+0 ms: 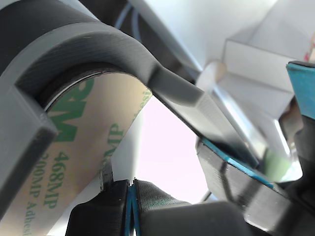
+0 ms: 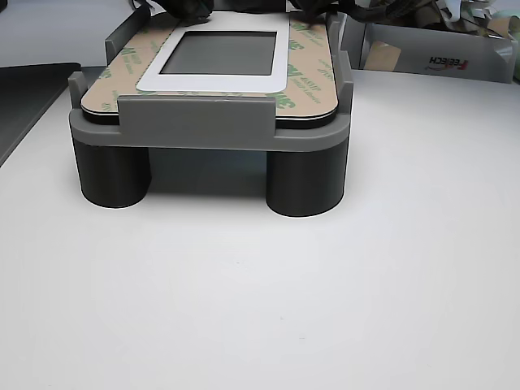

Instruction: Peel off protective film from adhesive tape.

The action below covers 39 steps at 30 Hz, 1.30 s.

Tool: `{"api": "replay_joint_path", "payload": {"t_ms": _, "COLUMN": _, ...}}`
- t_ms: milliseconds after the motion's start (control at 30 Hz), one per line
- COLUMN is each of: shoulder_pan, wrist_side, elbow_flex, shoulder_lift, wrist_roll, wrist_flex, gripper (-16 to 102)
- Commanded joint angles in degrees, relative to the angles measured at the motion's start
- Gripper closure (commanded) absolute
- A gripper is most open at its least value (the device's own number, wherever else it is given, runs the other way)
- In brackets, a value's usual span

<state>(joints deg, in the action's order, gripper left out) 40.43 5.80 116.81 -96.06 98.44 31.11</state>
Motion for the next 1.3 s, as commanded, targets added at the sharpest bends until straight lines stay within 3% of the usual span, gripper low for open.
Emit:
{"api": "replay_joint_path", "payload": {"t_ms": 0, "shoulder_pan": -0.4, "wrist_side": -0.1, "elbow_flex": -2.2, "shoulder_lift": -1.0, "wrist_roll": 0.2, "wrist_flex": -0.2, "gripper": 97}}
{"api": "replay_joint_path", "payload": {"t_ms": 533, "shoulder_pan": -0.6, "wrist_side": 0.0, "elbow_flex": -3.3, "shoulder_lift": -0.8, "wrist_roll": 0.2, "wrist_flex": 1.1, "gripper": 97}}
{"api": "replay_joint_path", "payload": {"t_ms": 1267, "shoulder_pan": -2.3, "wrist_side": -1.8, "elbow_flex": 0.3, "shoulder_lift": -1.0, "wrist_roll": 1.8, "wrist_flex": -3.1, "gripper": 97}}
